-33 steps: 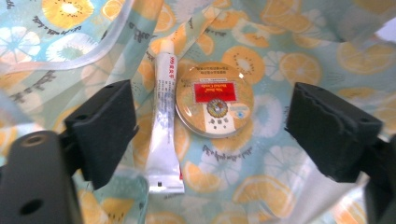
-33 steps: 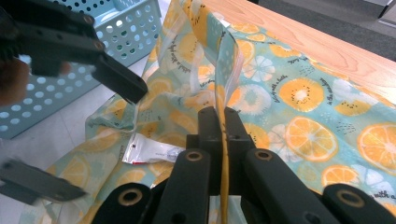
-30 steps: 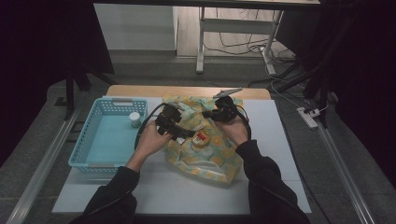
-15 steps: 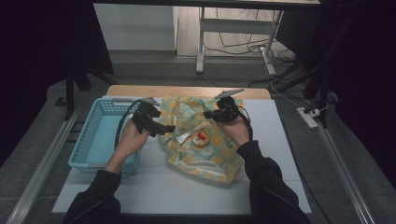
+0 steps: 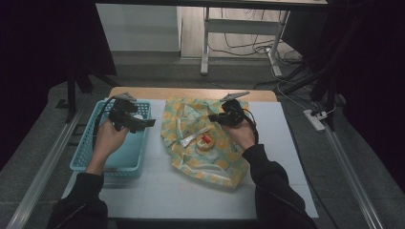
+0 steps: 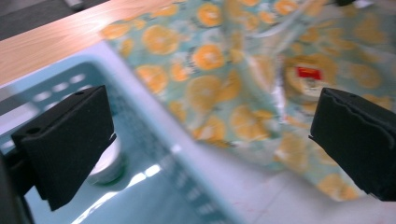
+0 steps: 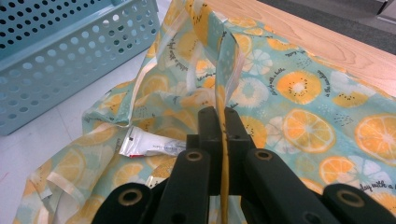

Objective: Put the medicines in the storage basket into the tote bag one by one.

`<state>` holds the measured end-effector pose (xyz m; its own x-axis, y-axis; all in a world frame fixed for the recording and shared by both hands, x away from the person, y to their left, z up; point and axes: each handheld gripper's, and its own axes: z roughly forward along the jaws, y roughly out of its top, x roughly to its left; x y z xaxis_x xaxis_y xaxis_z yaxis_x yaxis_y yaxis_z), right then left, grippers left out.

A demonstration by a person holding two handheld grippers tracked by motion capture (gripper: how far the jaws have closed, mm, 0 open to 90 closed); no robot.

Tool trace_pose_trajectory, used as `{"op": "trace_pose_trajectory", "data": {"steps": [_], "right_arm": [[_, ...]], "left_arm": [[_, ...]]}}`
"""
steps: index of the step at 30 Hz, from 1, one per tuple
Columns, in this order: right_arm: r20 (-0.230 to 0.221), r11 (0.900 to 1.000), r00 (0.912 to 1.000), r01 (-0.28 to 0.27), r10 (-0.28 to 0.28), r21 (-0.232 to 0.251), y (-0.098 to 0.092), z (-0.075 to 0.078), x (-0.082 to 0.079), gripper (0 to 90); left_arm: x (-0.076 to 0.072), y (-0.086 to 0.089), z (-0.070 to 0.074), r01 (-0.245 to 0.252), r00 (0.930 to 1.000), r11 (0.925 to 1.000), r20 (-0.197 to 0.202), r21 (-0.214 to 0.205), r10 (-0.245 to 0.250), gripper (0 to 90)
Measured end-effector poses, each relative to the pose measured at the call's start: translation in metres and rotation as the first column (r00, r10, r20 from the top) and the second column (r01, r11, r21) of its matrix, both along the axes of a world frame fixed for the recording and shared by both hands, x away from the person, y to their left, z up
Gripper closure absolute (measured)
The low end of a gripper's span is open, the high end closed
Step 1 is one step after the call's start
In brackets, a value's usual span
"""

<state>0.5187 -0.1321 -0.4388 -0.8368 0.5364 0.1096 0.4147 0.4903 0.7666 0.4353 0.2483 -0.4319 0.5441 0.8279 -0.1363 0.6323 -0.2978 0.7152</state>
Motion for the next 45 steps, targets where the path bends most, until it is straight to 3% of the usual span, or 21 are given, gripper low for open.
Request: {"op": "trace_pose_trajectory", "data": {"steps": [6, 8, 11, 19, 31, 35, 38, 40, 42, 45], "right_arm": [[-0.002, 1.0, 1.0, 0.002, -0.002, 0.0, 0.0, 0.0, 0.001, 90.0], [0.0, 1.0, 1.0, -0.001, 0.001, -0.001, 0.0, 0.0, 0.001, 90.0], [-0.002, 1.0, 1.0, -0.001, 0.001, -0.001, 0.0, 0.0, 0.001, 90.0], [0.0, 1.0, 1.0, -0.003, 0.003, -0.005, 0.001, -0.001, 0.001, 90.0], [0.0, 1.0, 1.0, -0.005, 0.005, -0.008, 0.0, -0.001, 0.001, 90.0], [-0.001, 1.0, 1.0, -0.004, 0.004, -0.006, 0.0, -0.001, 0.001, 90.0], [-0.001, 1.0, 1.0, -0.006, 0.006, -0.006, 0.001, -0.002, 0.0, 90.0], [0.001, 1.0, 1.0, -0.006, 0.006, -0.007, 0.001, -0.001, 0.0, 90.0], [0.001, 0.9999, 1.0, -0.008, 0.008, -0.007, 0.001, -0.001, -0.001, 90.0], [0.001, 1.0, 1.0, -0.008, 0.008, -0.006, 0.001, -0.001, -0.001, 90.0]], "left_arm": [[0.007, 0.022, -0.015, -0.118, 0.9926, 0.9925, -0.024, 0.031, 0.119, 0.3], [0.01, 0.027, -0.022, -0.134, 0.9901, 0.9908, -0.041, 0.019, 0.134, 0.3], [0.015, 0.032, -0.029, -0.153, 0.987, 0.9874, -0.043, 0.042, 0.155, 0.0], [0.029, 0.034, -0.044, -0.146, 0.986, 0.9852, -0.067, 0.09, 0.153, 0.0], [0.05, 0.034, -0.066, -0.147, 0.9781, 0.9813, -0.129, 0.124, 0.163, 0.0], [0.054, 0.032, -0.068, -0.14, 0.977, 0.9815, -0.143, 0.131, 0.158, 0.9], [0.056, 0.03, -0.069, -0.131, 0.977, 0.9816, -0.15, 0.139, 0.152, 5.8], [0.057, 0.028, -0.07, -0.125, 0.977, 0.9776, -0.151, 0.169, 0.151, 11.3], [0.057, 0.028, -0.07, -0.111, 0.979, 0.9801, -0.152, 0.164, 0.136, 16.8], [0.058, 0.027, -0.07, -0.113, 0.9781, 0.9776, -0.153, 0.178, 0.141, 27.7]]}}
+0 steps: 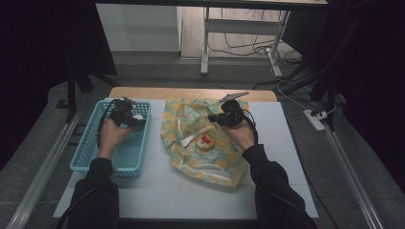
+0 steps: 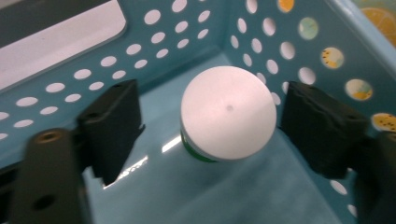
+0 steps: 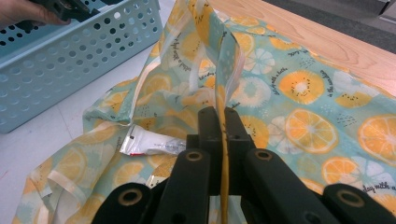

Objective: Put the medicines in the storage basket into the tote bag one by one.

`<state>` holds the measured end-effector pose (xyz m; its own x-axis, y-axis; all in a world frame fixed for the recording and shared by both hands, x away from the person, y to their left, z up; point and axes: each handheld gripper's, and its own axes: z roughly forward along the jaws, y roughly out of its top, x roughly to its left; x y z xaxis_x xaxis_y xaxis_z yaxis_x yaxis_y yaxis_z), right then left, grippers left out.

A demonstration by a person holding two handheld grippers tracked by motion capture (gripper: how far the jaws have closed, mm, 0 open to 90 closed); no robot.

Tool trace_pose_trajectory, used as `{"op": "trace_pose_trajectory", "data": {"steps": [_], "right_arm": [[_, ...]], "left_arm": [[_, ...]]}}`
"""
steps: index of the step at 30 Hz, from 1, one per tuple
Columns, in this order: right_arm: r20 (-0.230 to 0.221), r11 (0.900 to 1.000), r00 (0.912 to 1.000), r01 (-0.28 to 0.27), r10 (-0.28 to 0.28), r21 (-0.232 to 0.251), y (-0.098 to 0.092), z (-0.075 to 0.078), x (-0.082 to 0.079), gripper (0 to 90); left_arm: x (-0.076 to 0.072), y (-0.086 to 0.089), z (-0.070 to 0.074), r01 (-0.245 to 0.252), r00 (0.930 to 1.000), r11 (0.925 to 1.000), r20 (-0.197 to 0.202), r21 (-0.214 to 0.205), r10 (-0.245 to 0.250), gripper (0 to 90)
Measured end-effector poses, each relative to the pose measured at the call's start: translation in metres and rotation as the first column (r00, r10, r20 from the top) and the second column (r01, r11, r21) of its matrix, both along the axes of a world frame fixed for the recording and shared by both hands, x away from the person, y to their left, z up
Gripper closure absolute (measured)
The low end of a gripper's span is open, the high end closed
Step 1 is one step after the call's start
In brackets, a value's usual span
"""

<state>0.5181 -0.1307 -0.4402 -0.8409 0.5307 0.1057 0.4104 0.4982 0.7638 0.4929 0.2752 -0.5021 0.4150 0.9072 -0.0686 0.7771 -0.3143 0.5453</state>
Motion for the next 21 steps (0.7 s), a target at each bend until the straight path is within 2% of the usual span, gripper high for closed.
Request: {"op": "trace_pose_trajectory", "data": {"steps": [3, 5, 8, 14, 17, 21], "right_arm": [[-0.002, 1.0, 1.0, -0.001, 0.001, 0.0, 0.0, 0.0, 0.0, 90.0], [-0.001, 1.0, 1.0, -0.001, 0.001, 0.0, 0.0, -0.001, -0.001, 90.0], [-0.002, 1.0, 1.0, 0.0, 0.0, 0.001, 0.001, -0.001, -0.001, 90.0], [-0.003, 1.0, 1.0, -0.004, 0.004, 0.005, 0.001, -0.002, -0.001, 90.0], [-0.006, 0.9999, 1.0, -0.006, 0.006, 0.009, 0.001, -0.003, -0.001, 90.0], [-0.005, 0.9999, 1.0, -0.008, 0.008, 0.007, 0.002, -0.004, -0.001, 90.0]], "left_arm": [[0.0, 0.001, 0.0, 0.005, 0.9999, 0.9999, -0.011, -0.009, -0.006, 39.0], [-0.001, 0.0, 0.0, 0.014, 0.9998, 0.9994, -0.013, -0.033, -0.015, 49.4], [-0.002, -0.002, 0.002, 0.013, 0.9998, 0.9999, -0.015, -0.008, -0.013, 50.3], [-0.004, -0.001, 0.006, -0.002, 0.9998, 1.0, -0.019, 0.007, 0.002, 50.6], [-0.007, -0.001, 0.01, -0.012, 0.9999, 0.9999, -0.01, -0.008, 0.012, 50.6], [-0.011, 0.0, 0.019, 0.0, 1.0, 0.9997, 0.001, -0.024, 0.0, 50.7]]}}
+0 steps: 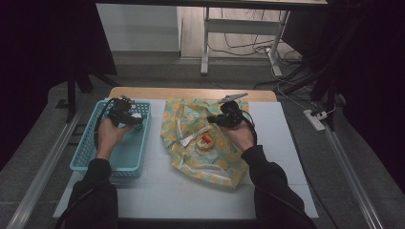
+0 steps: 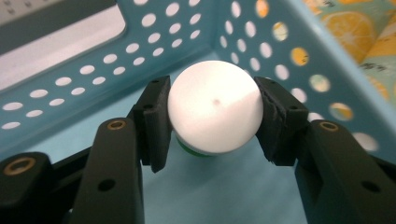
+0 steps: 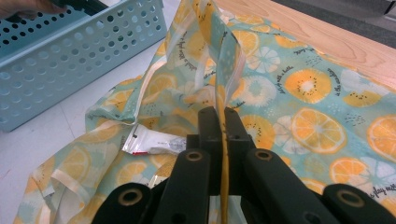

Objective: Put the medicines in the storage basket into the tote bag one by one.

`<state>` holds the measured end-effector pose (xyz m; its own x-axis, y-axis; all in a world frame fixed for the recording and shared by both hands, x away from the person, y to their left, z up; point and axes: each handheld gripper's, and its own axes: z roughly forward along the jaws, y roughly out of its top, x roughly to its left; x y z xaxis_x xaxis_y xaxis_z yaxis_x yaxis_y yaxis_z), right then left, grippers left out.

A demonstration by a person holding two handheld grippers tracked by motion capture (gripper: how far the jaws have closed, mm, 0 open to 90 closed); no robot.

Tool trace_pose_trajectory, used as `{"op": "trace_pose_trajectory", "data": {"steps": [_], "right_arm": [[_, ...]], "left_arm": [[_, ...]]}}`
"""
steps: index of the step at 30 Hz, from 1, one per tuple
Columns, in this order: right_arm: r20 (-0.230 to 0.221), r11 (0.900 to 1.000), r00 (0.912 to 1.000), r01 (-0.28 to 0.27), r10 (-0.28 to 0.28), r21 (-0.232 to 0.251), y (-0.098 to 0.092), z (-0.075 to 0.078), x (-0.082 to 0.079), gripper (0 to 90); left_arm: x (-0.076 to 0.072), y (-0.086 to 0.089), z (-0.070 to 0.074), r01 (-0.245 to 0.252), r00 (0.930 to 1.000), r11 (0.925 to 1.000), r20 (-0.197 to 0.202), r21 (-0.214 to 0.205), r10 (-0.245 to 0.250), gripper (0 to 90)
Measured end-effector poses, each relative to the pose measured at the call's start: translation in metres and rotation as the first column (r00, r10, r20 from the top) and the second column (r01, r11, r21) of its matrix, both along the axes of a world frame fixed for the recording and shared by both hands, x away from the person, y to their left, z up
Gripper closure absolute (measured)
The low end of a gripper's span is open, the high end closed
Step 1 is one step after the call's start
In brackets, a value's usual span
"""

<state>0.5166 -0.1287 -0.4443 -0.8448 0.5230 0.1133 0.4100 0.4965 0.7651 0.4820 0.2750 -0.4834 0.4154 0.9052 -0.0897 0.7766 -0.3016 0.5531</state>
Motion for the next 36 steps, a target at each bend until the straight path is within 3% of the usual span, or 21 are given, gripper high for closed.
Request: {"op": "trace_pose_trajectory", "data": {"steps": [6, 23, 30, 36], "right_arm": [[0.004, 1.0, 1.0, -0.002, 0.002, 0.001, -0.001, 0.002, -0.001, 90.0], [0.007, 1.0, 1.0, -0.003, 0.003, 0.003, -0.001, 0.005, -0.002, 90.0], [0.01, 1.0, 0.9999, -0.002, 0.002, 0.003, -0.002, 0.006, -0.002, 90.0], [0.013, 1.0, 0.9999, 0.001, -0.001, 0.004, -0.003, 0.006, -0.002, 90.0]], "left_arm": [[-0.007, 0.003, 0.017, 0.006, 0.9998, 0.9992, 0.019, -0.04, -0.005, 50.7], [-0.031, -0.015, 0.061, 0.093, 0.9919, 0.9939, 0.091, -0.058, -0.088, 50.7], [-0.036, -0.031, 0.07, 0.15, 0.9833, 0.9873, 0.113, -0.054, -0.143, 50.7], [-0.042, -0.051, 0.075, 0.212, 0.97, 0.9756, 0.135, -0.059, -0.202, 50.7]]}}
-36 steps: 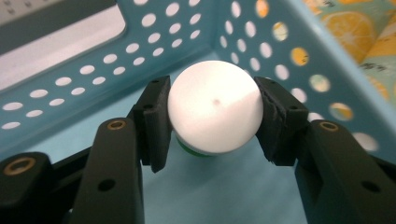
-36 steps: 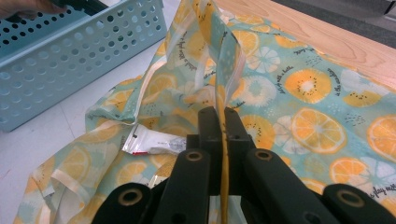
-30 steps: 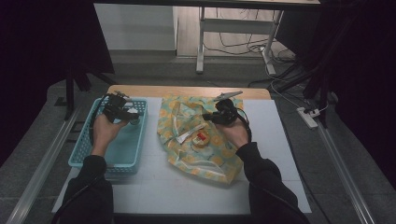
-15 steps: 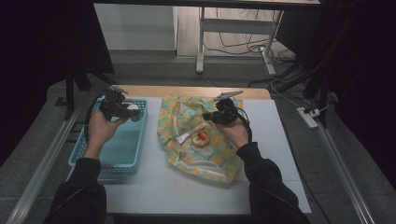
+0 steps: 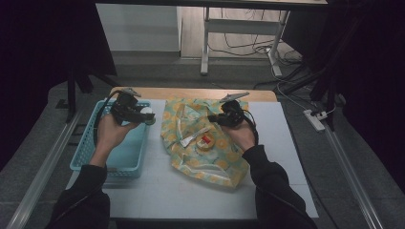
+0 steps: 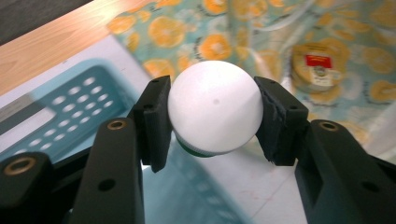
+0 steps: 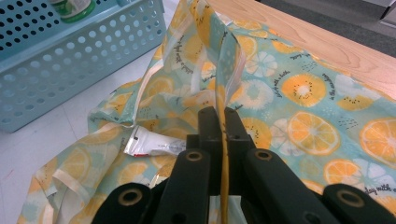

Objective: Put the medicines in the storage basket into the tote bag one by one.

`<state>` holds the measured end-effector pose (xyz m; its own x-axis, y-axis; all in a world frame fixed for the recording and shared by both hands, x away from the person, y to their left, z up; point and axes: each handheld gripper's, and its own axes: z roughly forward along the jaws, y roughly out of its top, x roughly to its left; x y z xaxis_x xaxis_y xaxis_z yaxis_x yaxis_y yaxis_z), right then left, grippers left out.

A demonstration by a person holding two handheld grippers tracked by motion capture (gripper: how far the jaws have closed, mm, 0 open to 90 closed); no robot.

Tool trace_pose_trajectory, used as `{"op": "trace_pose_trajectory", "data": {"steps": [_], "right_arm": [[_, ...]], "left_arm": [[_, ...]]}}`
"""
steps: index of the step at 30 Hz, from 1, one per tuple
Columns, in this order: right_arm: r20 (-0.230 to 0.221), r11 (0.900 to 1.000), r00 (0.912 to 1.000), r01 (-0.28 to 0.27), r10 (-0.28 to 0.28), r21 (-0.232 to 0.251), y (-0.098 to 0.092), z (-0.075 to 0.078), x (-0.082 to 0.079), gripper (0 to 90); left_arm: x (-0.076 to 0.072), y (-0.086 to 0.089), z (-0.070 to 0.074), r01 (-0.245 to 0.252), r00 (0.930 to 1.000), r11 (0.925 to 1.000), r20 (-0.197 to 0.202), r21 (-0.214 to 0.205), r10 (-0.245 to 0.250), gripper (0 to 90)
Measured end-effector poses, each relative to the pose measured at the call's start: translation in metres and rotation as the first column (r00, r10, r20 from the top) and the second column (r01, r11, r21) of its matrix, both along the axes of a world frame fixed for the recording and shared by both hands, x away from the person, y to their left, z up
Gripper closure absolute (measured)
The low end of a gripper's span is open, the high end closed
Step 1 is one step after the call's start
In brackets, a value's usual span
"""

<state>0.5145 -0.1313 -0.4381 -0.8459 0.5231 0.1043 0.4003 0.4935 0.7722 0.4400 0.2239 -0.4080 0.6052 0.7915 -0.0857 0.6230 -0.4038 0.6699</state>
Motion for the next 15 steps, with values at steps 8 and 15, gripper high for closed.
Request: {"op": "trace_pose_trajectory", "data": {"steps": [8, 15], "right_arm": [[0.002, 1.0, 1.0, -0.004, 0.004, -0.002, 0.001, 0.0, -0.001, 90.0], [0.003, 1.0, 1.0, -0.005, 0.005, -0.003, 0.001, 0.0, -0.001, 90.0]], "left_arm": [[-0.003, -0.032, 0.001, 0.083, 0.9965, 0.9966, 0.004, 0.002, -0.083, 50.7], [0.0, -0.057, -0.006, 0.131, 0.9913, 0.9913, -0.004, -0.002, -0.131, 50.7]]}}
